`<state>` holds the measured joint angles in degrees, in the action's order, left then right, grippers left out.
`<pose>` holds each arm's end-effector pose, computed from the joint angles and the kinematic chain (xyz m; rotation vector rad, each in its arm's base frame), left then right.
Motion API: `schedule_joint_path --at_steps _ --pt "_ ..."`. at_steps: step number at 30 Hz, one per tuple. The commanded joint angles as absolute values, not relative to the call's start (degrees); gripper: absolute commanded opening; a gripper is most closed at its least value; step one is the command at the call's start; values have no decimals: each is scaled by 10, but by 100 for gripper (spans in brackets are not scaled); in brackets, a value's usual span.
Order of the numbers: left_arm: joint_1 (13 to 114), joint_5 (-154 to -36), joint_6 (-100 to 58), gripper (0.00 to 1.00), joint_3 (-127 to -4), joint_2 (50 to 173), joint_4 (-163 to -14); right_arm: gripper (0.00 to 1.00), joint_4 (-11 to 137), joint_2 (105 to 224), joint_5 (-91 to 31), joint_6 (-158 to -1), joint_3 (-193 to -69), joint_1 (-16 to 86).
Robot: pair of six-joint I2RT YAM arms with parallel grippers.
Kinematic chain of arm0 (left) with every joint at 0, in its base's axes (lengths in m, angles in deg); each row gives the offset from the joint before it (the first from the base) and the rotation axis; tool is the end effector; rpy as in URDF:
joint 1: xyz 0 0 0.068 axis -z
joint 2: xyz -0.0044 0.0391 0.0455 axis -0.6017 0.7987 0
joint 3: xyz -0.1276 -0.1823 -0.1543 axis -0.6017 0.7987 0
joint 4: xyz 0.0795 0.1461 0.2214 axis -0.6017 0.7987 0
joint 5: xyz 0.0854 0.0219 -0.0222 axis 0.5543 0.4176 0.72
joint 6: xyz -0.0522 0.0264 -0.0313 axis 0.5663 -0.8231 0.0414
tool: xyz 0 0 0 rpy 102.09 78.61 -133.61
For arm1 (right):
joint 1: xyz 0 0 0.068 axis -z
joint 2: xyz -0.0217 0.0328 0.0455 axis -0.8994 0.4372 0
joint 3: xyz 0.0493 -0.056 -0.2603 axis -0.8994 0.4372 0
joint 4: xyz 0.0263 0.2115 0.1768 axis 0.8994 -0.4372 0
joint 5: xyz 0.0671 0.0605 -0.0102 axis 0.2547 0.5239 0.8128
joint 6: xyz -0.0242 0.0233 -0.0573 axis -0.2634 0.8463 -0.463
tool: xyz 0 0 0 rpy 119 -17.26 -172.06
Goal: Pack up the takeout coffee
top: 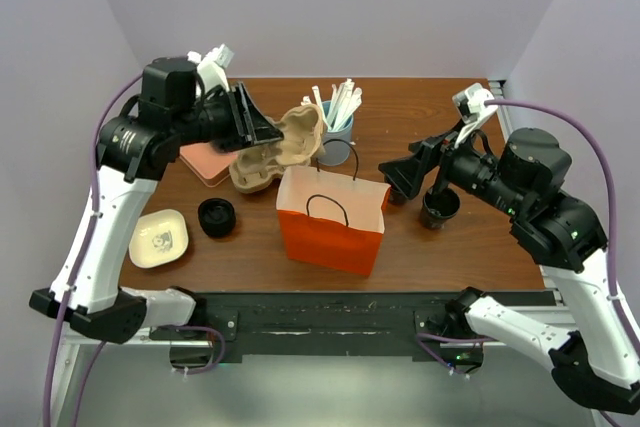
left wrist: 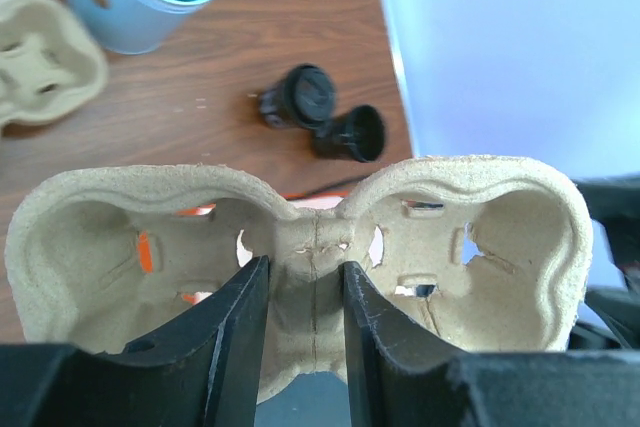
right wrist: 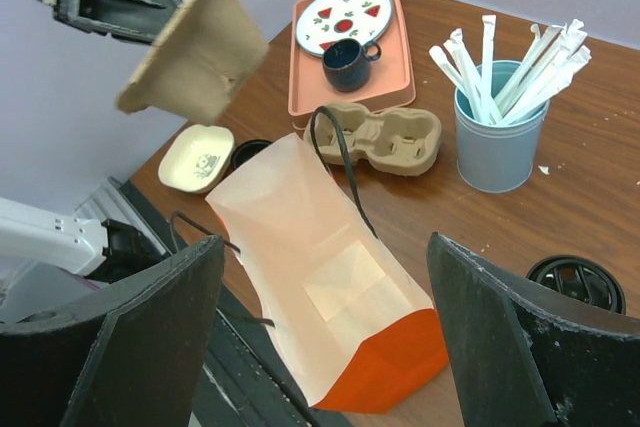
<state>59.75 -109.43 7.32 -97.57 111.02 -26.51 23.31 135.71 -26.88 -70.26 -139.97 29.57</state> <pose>0.2280 -0.1178 0.4837 -0.0834 2.2510 -1.0474 0.1358 0.1050 0.4936 -0.4271 1.7244 0.8007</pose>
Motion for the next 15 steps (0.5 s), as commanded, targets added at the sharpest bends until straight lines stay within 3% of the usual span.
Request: schedule_joint_path --at_steps 1,6,15 --pt "605 -1202 115 35 -937 1062 -340 86 258 1352 -266 -691 -1407 294" --pt "617 -1236 157 35 -864 1032 -398 86 253 1359 -225 -680 -1425 294" --pt "636 -1236 174 35 -836 1019 -420 83 360 1320 -82 -656 -1355 294"
